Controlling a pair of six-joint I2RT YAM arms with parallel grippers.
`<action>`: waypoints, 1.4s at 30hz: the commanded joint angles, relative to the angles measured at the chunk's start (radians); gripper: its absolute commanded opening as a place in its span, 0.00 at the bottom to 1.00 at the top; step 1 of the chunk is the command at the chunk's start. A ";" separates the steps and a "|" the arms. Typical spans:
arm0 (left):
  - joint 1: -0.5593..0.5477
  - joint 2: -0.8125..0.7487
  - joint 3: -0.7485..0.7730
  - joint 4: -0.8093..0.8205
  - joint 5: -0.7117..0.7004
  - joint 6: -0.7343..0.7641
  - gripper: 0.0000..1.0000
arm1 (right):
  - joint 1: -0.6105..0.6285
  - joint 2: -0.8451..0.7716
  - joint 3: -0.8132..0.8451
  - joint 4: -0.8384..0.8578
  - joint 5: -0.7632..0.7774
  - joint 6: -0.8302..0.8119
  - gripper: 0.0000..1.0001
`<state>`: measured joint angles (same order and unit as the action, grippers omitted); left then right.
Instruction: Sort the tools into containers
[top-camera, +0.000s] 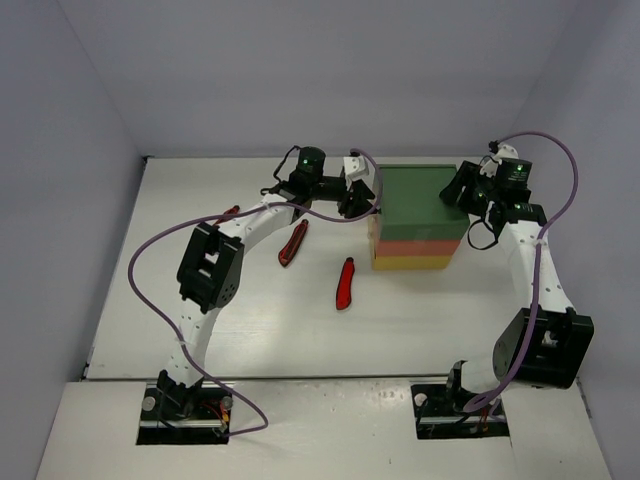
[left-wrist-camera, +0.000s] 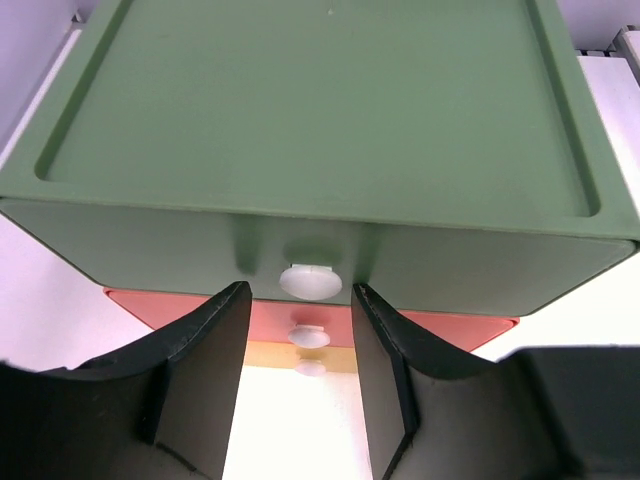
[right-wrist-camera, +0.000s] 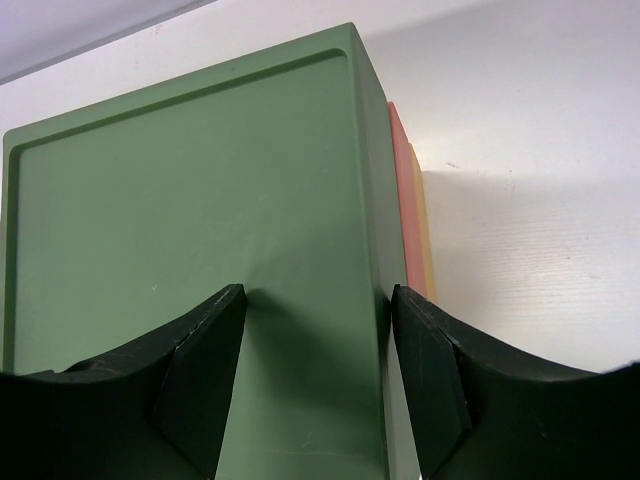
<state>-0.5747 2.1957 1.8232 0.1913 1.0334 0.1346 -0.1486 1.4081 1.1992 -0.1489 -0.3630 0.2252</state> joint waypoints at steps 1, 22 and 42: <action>-0.007 -0.117 0.032 0.091 0.035 0.026 0.42 | 0.015 -0.041 -0.012 -0.028 -0.010 -0.022 0.57; -0.007 -0.117 0.026 0.092 0.047 -0.018 0.00 | -0.003 -0.069 -0.026 -0.028 0.053 -0.002 0.49; 0.102 -0.298 -0.233 0.089 0.034 0.000 0.00 | -0.048 -0.081 -0.012 -0.034 0.249 -0.014 0.21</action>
<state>-0.5007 2.0200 1.6164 0.2186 1.0246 0.1156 -0.1745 1.3460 1.1763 -0.1638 -0.2121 0.2394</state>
